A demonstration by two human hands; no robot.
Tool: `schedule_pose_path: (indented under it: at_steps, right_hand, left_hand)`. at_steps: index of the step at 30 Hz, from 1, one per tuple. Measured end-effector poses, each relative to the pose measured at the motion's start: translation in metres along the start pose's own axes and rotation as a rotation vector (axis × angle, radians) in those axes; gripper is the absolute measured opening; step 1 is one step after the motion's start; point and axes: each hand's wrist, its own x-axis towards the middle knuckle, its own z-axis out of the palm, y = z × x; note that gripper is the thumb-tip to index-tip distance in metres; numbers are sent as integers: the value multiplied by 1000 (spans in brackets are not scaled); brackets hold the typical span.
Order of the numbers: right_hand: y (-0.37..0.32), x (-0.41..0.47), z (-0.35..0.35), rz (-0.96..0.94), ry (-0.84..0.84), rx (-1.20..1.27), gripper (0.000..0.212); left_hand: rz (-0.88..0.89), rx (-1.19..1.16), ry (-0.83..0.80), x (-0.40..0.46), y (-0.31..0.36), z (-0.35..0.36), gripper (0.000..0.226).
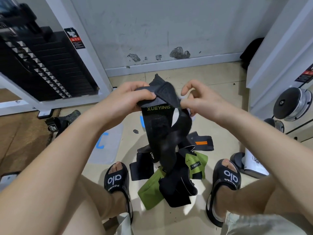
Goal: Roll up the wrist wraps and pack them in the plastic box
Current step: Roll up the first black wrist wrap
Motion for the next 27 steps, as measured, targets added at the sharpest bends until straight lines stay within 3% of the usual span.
schedule_pose_path:
  at_steps: [2, 6, 11, 15, 21, 24, 27]
  right_hand:
    - [1, -2, 2, -7, -34, -82, 35]
    - [-7, -3, 9, -115, -116, 154, 44]
    - [-4, 2, 13, -133, -65, 114, 23]
    - [-3, 3, 15, -150, -98, 44, 21]
    - [-8, 0, 18, -110, -313, 348, 21]
    - [-7, 0, 20, -100, -282, 393, 20]
    - [-10, 2, 16, -91, -203, 506, 11]
  left_hand:
    - [8, 16, -6, -1, 1, -1, 18]
    - [24, 57, -35, -4, 4, 0, 3]
    - [35, 130, -9, -1, 1, 1, 27]
    - [12, 106, 112, 5, -4, -1, 17]
    - [17, 19, 201, 10, -6, 5, 20]
    - [46, -24, 261, 13, -3, 8, 10]
    - [83, -40, 379, 16, 1, 3, 14]
